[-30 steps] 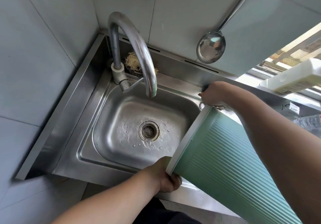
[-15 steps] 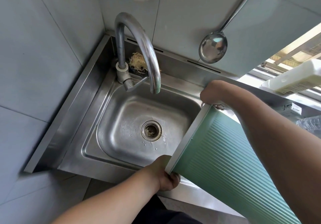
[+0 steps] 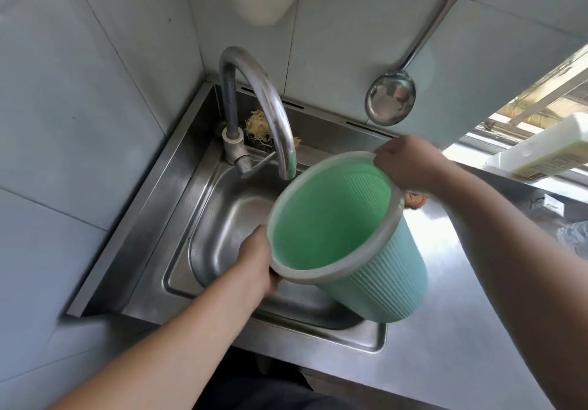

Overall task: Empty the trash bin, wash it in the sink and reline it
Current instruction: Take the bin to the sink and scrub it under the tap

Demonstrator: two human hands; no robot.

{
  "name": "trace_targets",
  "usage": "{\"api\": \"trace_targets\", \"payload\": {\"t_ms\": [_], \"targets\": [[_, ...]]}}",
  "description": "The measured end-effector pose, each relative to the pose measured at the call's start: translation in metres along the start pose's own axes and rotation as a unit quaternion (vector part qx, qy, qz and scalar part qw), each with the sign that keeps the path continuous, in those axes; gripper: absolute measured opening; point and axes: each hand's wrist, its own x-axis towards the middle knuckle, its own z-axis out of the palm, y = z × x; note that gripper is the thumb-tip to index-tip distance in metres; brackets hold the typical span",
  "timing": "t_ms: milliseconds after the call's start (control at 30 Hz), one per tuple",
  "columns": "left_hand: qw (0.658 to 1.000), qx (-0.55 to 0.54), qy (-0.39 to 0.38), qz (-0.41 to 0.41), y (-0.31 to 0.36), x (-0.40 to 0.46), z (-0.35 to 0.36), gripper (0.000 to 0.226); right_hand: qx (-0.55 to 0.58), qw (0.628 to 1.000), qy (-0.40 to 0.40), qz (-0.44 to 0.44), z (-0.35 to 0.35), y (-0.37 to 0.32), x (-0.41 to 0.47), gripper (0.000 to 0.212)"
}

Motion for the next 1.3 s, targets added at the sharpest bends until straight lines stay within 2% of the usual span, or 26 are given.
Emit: {"api": "trace_targets", "payload": {"t_ms": [133,233,333,433,600,833,967,1067,1200,1300], "targets": [[0.997,0.026,0.048,0.062,0.009,0.010,-0.016,0.034,0.012,1.000,-0.003,-0.022,0.033,0.023,-0.013,0.021],[0.990,0.039,0.071,0.116,0.010,0.011,-0.023,0.042,0.014,0.999,-0.030,-0.022,0.065,0.041,-0.020,0.025],[0.983,0.067,0.073,0.152,0.010,0.015,-0.024,0.039,0.029,0.999,-0.036,0.000,0.098,0.058,-0.025,0.029],[0.983,0.068,0.090,0.143,0.005,0.025,-0.021,0.039,0.041,0.999,-0.022,0.028,0.128,0.066,-0.028,0.027],[0.978,0.057,0.144,0.140,-0.002,0.040,-0.015,0.051,0.083,0.995,-0.021,0.059,0.160,0.072,-0.028,0.024],[0.971,0.075,0.161,0.158,-0.002,0.050,-0.011,0.056,0.128,0.991,-0.005,0.041,0.170,0.079,-0.016,0.034],[0.971,0.090,0.157,0.158,-0.003,0.056,-0.012,0.050,0.080,0.992,0.085,0.057,0.161,0.104,0.007,0.046],[0.971,0.094,0.159,0.153,-0.005,0.061,-0.015,0.044,0.023,0.986,0.149,0.072,0.149,0.130,0.036,0.044],[0.969,0.092,0.168,0.155,-0.007,0.066,-0.017,0.042,-0.062,0.981,0.163,0.083,0.149,0.155,0.069,0.056],[0.969,0.089,0.172,0.156,-0.008,0.068,-0.018,0.041,-0.049,0.978,0.145,0.139,0.164,0.163,0.084,0.064]]}}
